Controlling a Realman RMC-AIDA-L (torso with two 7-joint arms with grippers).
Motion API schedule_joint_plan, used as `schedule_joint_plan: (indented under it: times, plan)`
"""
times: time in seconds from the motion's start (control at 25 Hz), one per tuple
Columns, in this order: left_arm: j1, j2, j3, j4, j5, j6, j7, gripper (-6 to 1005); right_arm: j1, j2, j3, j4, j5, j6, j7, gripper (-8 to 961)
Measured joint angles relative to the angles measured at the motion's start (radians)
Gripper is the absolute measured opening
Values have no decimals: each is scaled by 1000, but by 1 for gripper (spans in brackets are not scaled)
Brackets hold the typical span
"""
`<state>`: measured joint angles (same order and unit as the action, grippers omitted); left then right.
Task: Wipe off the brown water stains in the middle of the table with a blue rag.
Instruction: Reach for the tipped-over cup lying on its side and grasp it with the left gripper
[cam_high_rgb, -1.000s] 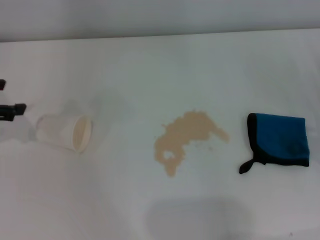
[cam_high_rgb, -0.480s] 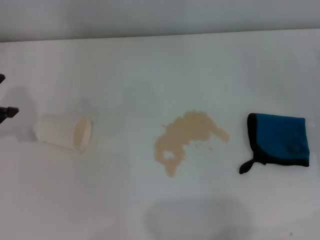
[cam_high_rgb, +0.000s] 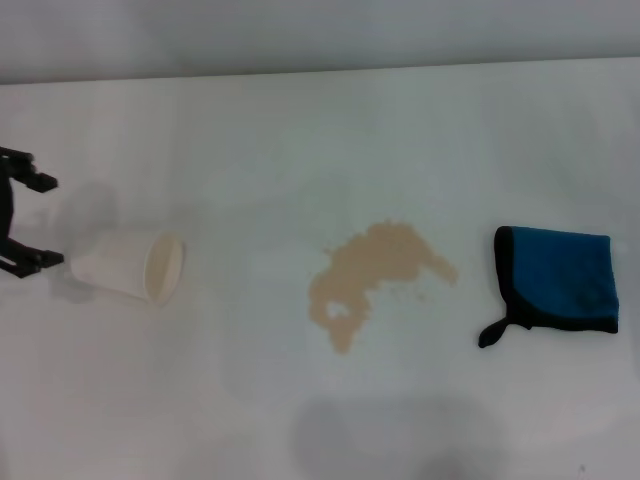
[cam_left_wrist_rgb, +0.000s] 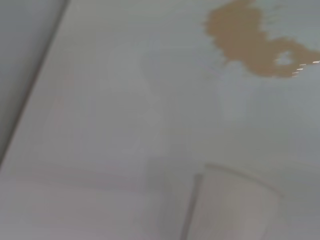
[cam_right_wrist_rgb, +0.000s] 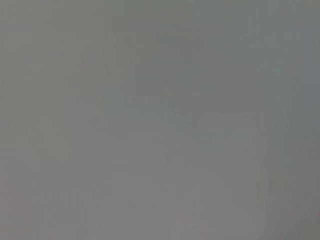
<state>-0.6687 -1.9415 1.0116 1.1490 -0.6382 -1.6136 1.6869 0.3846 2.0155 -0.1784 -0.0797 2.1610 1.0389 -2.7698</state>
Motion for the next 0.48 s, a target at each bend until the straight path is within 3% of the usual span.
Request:
schedule_joint_plan:
  times: [0.48]
  plan:
    - [-86,-14,78,-219,33,68,125,876,19,2,-10,51,-7,-18,2,778]
